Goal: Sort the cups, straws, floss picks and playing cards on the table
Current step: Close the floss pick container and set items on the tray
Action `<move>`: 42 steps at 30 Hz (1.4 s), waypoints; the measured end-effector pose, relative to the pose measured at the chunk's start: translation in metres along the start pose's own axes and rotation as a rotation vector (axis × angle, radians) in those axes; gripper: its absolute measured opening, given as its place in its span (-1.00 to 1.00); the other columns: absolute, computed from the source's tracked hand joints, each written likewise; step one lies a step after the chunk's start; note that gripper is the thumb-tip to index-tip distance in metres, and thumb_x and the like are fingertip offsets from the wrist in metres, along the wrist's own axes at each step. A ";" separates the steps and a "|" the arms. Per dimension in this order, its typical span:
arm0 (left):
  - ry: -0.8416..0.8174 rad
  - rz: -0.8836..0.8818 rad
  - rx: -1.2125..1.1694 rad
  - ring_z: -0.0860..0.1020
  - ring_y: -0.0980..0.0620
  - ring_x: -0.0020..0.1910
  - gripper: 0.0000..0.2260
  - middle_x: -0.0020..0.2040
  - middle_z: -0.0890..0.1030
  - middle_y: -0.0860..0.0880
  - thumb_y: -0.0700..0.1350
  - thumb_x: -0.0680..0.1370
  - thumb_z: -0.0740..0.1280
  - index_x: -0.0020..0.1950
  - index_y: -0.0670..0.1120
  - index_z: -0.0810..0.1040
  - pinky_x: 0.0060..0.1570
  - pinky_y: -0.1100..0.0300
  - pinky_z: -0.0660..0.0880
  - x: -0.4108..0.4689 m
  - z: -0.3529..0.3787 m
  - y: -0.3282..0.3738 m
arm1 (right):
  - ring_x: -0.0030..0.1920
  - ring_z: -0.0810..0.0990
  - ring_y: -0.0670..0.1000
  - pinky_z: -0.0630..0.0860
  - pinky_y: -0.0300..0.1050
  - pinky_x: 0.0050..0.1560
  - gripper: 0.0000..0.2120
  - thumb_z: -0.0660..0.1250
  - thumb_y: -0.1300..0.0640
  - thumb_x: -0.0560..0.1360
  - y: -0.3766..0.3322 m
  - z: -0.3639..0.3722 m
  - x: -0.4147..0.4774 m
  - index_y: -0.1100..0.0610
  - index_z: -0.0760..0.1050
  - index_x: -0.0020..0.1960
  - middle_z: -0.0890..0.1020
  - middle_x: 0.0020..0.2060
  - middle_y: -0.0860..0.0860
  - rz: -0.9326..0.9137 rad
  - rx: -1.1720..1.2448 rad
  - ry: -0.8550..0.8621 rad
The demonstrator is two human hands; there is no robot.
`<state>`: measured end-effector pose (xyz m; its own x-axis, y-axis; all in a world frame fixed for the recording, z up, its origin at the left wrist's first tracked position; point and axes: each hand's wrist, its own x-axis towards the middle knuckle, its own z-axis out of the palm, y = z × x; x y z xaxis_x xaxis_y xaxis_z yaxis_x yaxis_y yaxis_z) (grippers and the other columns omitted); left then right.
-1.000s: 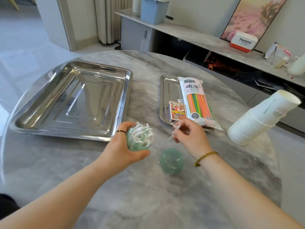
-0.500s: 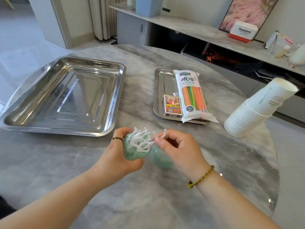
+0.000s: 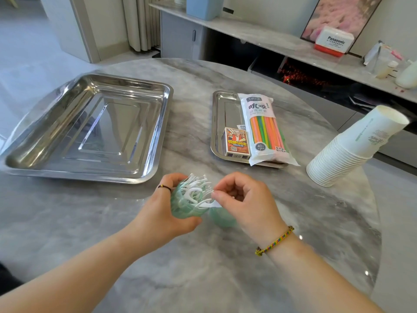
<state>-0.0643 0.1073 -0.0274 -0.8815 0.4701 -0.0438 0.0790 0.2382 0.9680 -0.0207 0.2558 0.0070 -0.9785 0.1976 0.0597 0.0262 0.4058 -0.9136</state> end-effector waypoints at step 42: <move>-0.136 -0.131 -0.290 0.59 0.29 -0.13 -0.38 -0.03 0.59 0.12 0.03 0.01 0.48 0.03 0.11 0.39 -0.17 0.38 0.52 0.004 -0.002 -0.009 | -0.36 0.36 -0.15 0.31 -0.42 -0.35 -0.77 0.47 0.08 0.33 -0.002 -0.013 0.002 -0.10 0.41 -0.29 0.47 -0.42 -0.16 -0.062 -0.160 0.032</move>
<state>-0.0693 0.1055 -0.0356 -0.8040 0.5649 -0.1858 -0.1833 0.0617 0.9811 -0.0204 0.2665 0.0142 -0.9723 0.1952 0.1286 0.0012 0.5543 -0.8323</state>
